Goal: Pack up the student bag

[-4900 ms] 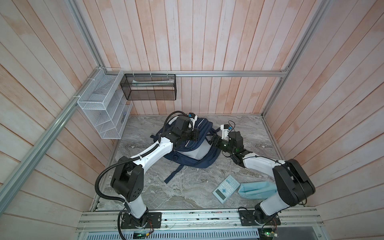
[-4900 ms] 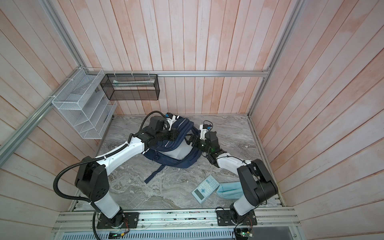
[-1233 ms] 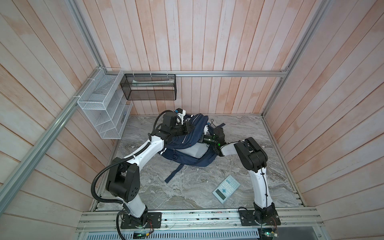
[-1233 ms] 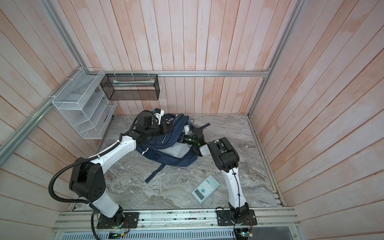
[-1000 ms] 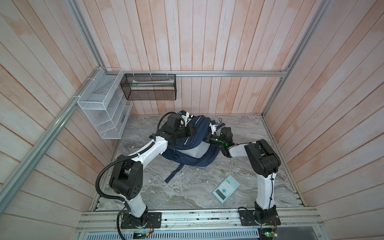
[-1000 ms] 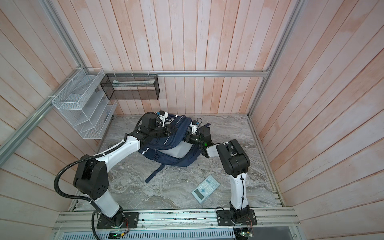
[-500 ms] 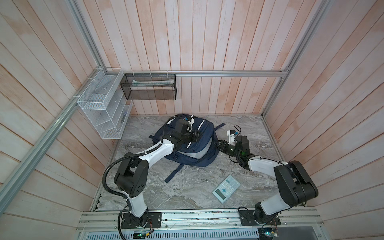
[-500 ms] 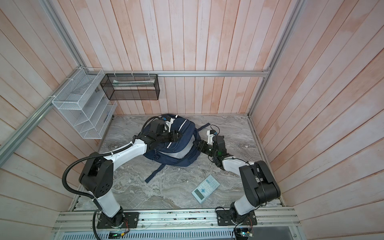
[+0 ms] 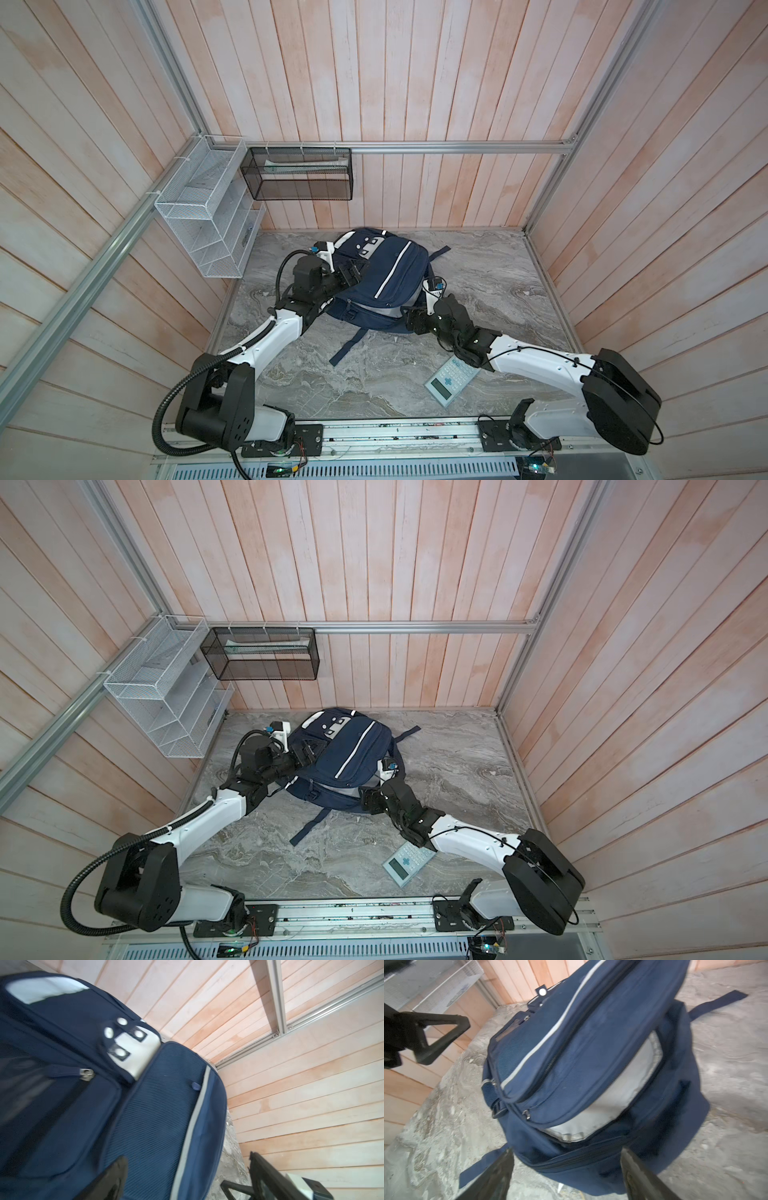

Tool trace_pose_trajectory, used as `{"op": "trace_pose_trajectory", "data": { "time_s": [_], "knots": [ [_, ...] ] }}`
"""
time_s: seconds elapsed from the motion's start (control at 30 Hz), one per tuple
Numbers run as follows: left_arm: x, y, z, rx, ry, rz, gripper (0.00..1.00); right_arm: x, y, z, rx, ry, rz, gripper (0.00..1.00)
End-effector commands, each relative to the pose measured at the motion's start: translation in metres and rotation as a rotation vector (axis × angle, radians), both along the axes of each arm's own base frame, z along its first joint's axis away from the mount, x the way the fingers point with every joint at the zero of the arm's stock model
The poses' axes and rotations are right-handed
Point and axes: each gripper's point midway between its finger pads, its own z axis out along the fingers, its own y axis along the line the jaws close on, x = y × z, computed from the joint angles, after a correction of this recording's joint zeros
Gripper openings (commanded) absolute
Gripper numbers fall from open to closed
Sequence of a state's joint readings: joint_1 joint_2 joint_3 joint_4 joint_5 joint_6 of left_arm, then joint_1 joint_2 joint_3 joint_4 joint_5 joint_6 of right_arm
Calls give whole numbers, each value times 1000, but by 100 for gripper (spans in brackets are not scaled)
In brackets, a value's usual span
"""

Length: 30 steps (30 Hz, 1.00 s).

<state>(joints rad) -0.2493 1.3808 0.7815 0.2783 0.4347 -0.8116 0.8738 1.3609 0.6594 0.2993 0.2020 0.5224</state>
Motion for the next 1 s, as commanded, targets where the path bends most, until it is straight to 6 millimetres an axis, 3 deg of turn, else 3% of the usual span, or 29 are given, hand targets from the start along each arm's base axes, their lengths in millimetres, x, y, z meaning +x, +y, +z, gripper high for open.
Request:
{"op": "trace_pose_trajectory", "data": {
  "time_s": [0.0,0.1,0.23,0.3,0.4,0.5,0.63,0.77,0.97],
  "knots": [
    [-2,24,-24,-131,71,78,86,-1,34,0,34,-1,11,81],
    [5,41,-46,-148,96,130,80,-5,66,-16,100,85,89,77],
    [21,43,-68,-127,129,137,77,-13,105,-38,128,137,192,67],
    [29,42,-75,-121,130,144,68,-14,122,-47,89,138,222,65],
    [38,41,-91,-97,159,140,57,-14,132,-59,71,162,242,62],
    [38,32,-98,-90,167,115,36,-10,134,-62,64,160,236,62],
    [26,19,-101,-60,185,92,38,3,130,-64,77,164,205,62],
    [15,24,-99,-80,186,119,43,16,145,-64,77,150,200,63],
    [11,18,-108,-136,212,95,43,51,159,-96,-3,173,127,62]
  ]
}}
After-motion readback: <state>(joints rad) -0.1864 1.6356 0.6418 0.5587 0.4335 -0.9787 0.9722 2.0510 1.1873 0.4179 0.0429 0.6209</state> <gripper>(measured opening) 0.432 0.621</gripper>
